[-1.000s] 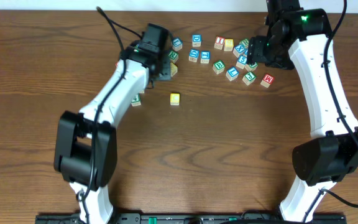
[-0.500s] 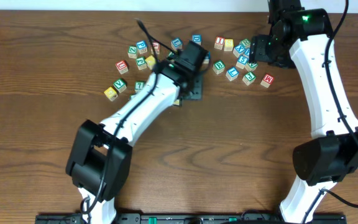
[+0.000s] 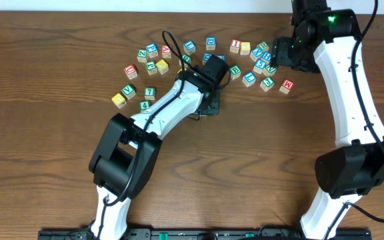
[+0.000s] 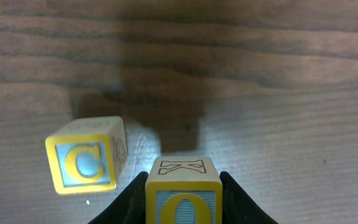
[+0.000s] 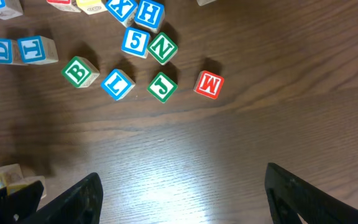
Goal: Spell out CORL
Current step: 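Carry the O block with the left gripper toward the C block, then lower the O block right of the C block and open the gripper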
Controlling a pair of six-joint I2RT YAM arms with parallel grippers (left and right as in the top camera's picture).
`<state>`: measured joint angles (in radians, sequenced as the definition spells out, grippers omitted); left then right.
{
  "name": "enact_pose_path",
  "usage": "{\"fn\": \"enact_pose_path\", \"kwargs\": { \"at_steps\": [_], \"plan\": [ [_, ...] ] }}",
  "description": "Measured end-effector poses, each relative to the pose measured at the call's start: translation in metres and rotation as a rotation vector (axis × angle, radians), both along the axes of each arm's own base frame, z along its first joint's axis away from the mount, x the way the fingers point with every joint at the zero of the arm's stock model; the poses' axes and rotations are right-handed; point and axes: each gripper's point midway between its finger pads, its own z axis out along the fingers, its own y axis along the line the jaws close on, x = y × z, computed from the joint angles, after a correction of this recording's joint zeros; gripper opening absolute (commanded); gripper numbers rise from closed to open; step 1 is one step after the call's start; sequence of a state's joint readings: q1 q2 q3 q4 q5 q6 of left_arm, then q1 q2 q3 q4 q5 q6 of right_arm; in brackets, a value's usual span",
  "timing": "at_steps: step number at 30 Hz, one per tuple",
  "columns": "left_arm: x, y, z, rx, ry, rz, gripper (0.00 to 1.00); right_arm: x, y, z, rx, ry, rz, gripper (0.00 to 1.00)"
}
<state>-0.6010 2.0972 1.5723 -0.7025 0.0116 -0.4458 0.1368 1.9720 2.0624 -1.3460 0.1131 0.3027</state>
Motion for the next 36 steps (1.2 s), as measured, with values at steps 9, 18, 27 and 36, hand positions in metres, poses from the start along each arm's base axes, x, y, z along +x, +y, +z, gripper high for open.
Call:
{"fn": "enact_pose_path", "kwargs": {
  "at_steps": [9, 18, 27, 36],
  "plan": [
    [0.009, 0.005, -0.016, 0.044, -0.022, 0.016, 0.31, -0.001, 0.0, 0.0, 0.0, 0.002, 0.0, 0.78],
    [0.016, 0.004, -0.017, 0.05, -0.054, 0.023, 0.31, -0.004, 0.0, -0.001, -0.002, 0.015, 0.0, 0.78],
    [0.018, 0.007, -0.017, 0.049, -0.059, 0.075, 0.31, -0.004, -0.001, -0.001, -0.002, 0.016, 0.0, 0.78],
    [0.017, 0.008, -0.017, 0.043, -0.051, 0.124, 0.32, -0.006, -0.001, -0.002, -0.003, 0.024, 0.0, 0.78]
  ]
}}
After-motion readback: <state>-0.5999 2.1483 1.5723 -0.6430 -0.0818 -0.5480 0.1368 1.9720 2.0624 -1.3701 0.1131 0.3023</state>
